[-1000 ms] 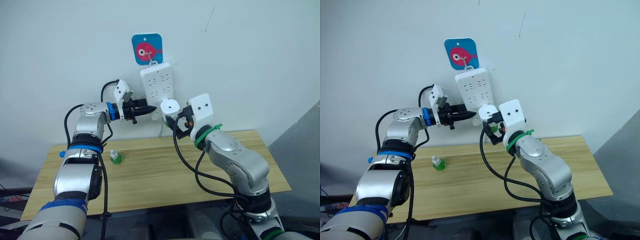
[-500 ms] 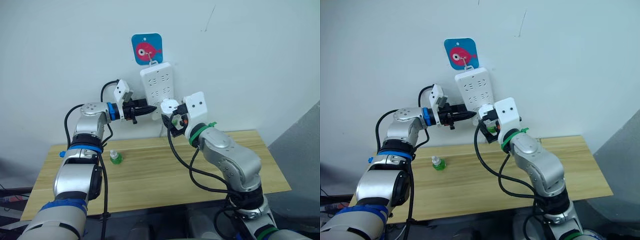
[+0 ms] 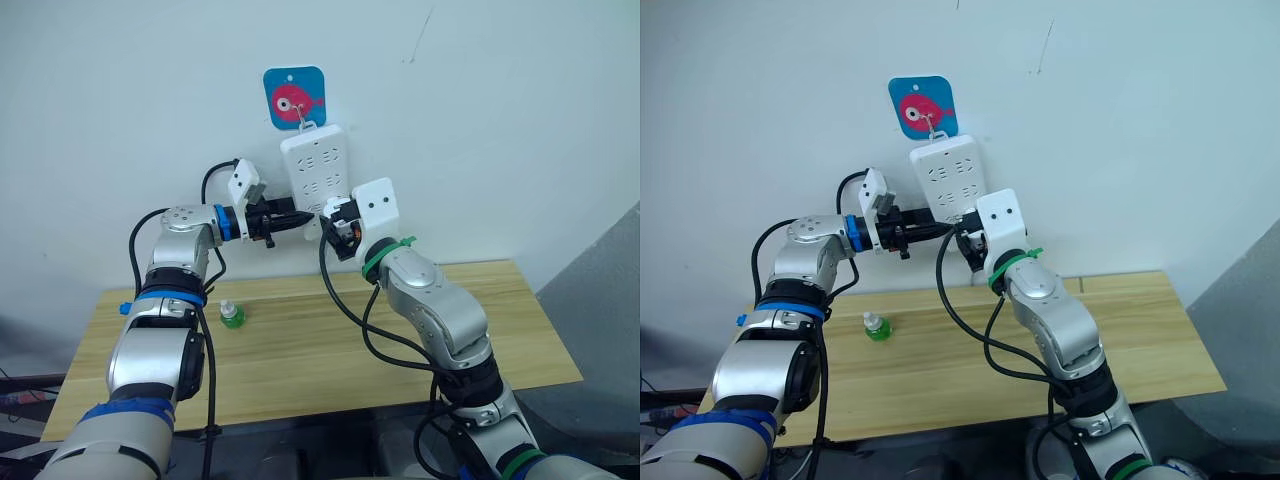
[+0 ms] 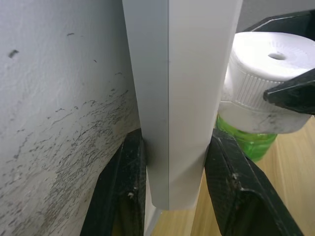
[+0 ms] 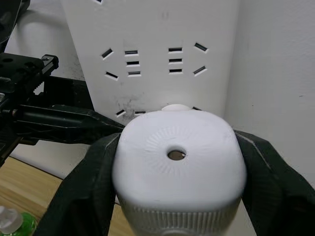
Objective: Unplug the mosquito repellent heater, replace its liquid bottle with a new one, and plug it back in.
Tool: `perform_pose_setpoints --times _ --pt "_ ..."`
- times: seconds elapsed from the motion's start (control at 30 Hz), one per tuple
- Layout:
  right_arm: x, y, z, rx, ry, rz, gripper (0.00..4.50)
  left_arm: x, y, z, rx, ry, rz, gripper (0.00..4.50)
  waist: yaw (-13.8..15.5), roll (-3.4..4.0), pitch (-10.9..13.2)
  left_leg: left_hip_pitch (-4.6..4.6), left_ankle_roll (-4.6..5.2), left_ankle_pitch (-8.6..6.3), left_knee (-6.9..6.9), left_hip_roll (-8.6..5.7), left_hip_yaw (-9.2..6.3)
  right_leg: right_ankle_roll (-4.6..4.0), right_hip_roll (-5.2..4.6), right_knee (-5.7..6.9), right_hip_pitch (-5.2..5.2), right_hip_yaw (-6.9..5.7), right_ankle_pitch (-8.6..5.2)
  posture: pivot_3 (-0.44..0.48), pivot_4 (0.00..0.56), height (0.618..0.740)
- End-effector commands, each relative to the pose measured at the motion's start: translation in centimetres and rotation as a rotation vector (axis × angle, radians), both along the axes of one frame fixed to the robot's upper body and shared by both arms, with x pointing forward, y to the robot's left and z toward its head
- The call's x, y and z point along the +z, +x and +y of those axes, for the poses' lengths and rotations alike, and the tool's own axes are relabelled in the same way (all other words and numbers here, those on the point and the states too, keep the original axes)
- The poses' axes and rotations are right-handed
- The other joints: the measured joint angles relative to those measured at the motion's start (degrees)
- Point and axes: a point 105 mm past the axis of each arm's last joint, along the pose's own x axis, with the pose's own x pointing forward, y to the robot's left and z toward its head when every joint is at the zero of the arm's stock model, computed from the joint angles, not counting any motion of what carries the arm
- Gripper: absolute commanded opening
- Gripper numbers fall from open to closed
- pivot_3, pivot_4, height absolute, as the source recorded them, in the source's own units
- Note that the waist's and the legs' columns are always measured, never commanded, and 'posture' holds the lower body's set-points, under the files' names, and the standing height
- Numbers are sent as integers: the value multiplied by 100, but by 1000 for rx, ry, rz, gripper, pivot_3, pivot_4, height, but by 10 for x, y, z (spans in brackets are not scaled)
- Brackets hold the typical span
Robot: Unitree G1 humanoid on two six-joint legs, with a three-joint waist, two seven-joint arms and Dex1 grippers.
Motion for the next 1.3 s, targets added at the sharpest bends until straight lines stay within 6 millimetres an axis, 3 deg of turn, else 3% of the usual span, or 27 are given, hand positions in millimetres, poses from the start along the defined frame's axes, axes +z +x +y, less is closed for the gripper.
perform_pose_setpoints --times 0.03,0.17,0.47,0.67,0.83,1.0,1.13,1.3 --pt "17 -2 4 19 21 -58 2960 9 -4 -12 -61 10 -51 1279 0 0 0 0 0 0 0 0 0 0 0 0 0 0 0 -179 121 730" --pt "18 -7 4 35 13 -54 2960 9 -2 -13 -38 9 -64 1279 0 0 0 0 0 0 -1 0 0 0 0 0 0 1 0 -181 121 730" --pt "26 -35 -18 39 3 -20 2960 6 8 -7 82 0 -117 1279 13 1 1 -29 -1 0 1 -5 -12 0 -7 -16 -13 -8 0 -196 131 730" --pt "33 -43 -31 26 -4 -18 2960 5 6 -4 88 -12 -116 1279 -3 6 5 6 -11 11 11 -8 -9 2 -6 5 13 -5 2 -202 136 730" --pt "40 -43 -50 -5 35 -25 2960 3 -2 15 102 -11 -112 1279 -55 12 8 20 -14 13 3 -3 -6 2 1 8 17 -2 2 -206 135 730" --pt "51 -41 -63 -22 87 -53 2960 7 -10 52 194 38 -168 2866 -183 34 22 18 -14 13 -13 2 -3 1 3 8 2 3 3 -213 134 730" --pt "58 -43 -66 -1 132 -82 2960 11 -33 81 243 36 -197 4081 -287 50 33 14 -14 12 -20 10 -1 1 4 5 -6 6 2 -217 135 730" --pt "65 -47 -69 25 212 -115 2960 19 -77 88 257 67 -309 4114 -325 75 50 11 -15 11 -23 12 6 1 1 0 -4 13 2 -202 138 730"
